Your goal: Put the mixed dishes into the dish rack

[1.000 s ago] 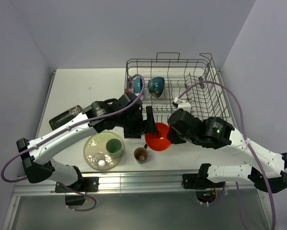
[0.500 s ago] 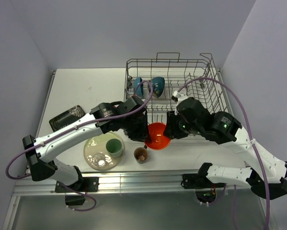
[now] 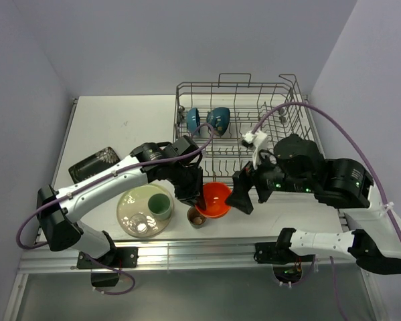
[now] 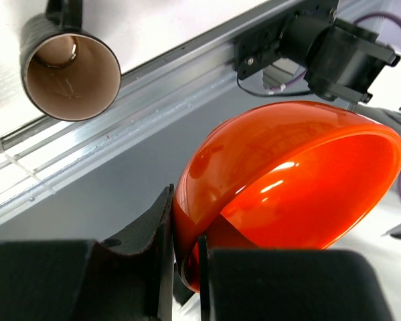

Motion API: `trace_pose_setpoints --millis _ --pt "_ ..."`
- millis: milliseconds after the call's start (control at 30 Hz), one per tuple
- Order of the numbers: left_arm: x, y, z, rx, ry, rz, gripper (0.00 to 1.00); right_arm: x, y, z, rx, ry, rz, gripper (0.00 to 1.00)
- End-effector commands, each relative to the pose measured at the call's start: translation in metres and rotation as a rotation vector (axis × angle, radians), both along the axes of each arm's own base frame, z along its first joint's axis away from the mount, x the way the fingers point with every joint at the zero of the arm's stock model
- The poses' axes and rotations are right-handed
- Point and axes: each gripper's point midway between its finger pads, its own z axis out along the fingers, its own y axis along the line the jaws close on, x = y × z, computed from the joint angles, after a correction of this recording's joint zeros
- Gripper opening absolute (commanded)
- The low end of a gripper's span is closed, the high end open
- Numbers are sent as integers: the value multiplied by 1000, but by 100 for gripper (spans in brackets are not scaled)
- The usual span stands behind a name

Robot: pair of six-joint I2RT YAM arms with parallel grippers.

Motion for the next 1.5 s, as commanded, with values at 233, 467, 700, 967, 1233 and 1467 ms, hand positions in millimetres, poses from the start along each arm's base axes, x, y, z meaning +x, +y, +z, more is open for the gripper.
trace_pose_setpoints --millis 233,467,700,967,1233,1467 --pt "-13 -6 18 -77 30 -107 0 -35 48 -44 -87 85 326 87" --pt "-15 -11 24 -107 38 -117 0 -48 54 -81 -205 128 405 74" --pt "-16 -12 26 -132 57 -131 0 -53 49 -110 -334 127 415 51" --pt "6 -2 39 -195 39 -48 35 -25 44 -109 -390 -12 279 0" --pt "107 75 126 -331 -345 456 99 -4 59 -89 -283 -55 188 0" --pt "137 124 163 -319 -610 701 99 96 37 -27 86 -54 -118 0"
